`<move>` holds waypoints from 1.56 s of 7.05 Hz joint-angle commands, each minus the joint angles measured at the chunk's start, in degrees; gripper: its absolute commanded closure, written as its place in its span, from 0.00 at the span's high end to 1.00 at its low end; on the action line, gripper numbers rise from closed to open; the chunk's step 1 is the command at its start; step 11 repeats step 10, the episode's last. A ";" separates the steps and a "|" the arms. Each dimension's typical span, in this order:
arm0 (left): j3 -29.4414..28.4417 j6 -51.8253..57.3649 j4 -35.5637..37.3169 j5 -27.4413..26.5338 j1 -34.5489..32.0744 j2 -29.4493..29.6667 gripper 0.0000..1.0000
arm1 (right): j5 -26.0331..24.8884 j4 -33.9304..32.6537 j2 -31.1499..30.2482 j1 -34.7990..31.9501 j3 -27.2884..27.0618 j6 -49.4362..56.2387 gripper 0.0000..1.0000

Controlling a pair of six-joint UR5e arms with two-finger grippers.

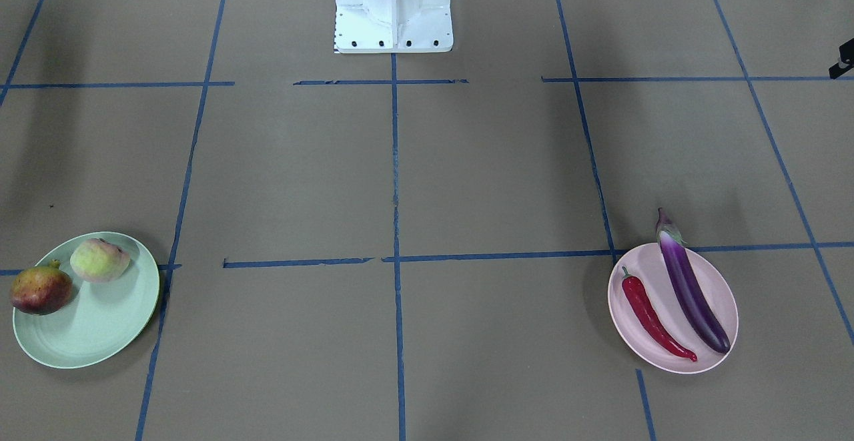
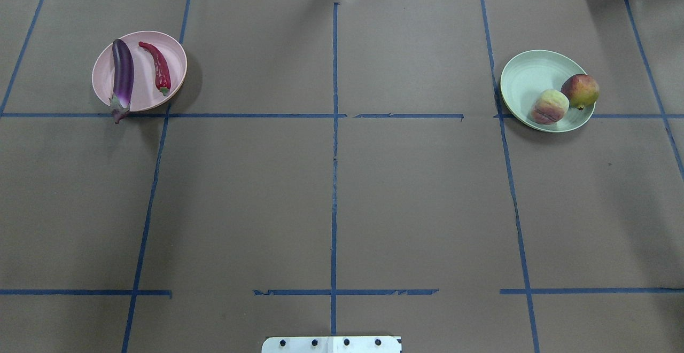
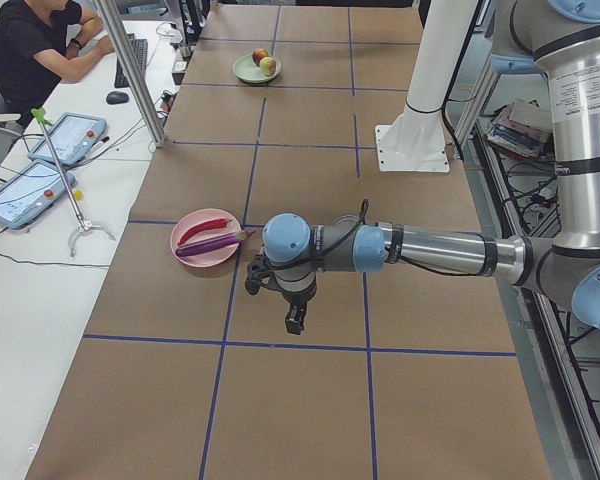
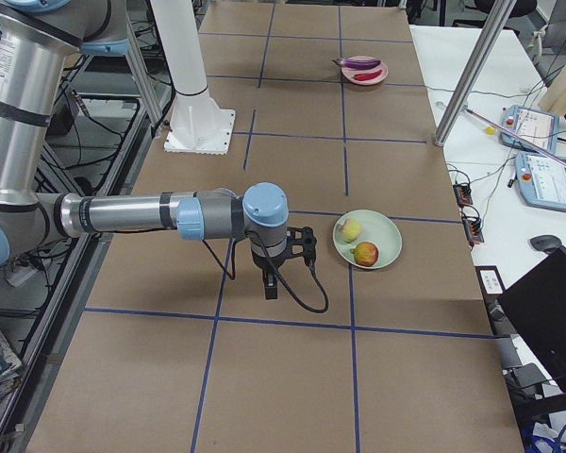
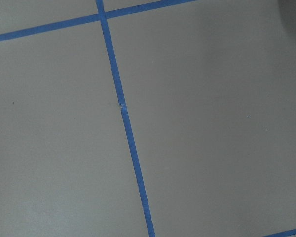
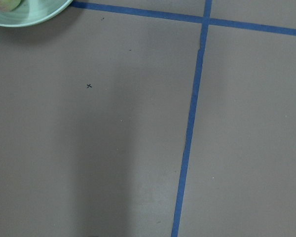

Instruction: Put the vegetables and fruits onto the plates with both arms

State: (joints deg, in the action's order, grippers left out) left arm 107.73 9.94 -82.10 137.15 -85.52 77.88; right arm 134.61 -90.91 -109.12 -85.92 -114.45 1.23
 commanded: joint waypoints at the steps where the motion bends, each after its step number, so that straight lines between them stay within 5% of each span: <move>1: -0.15 0.00 0.01 -0.21 0.00 -0.01 1.00 | -1.27 -0.93 -0.30 0.14 -0.25 0.71 1.00; 5: -0.59 -4.81 0.01 -0.48 -6.04 -0.27 1.00 | -1.37 -1.02 -1.35 -0.12 -0.07 0.36 1.00; 11: 0.38 -4.75 -0.08 -0.57 -6.33 0.61 1.00 | -1.28 -0.32 -0.57 -0.03 1.25 -0.26 1.00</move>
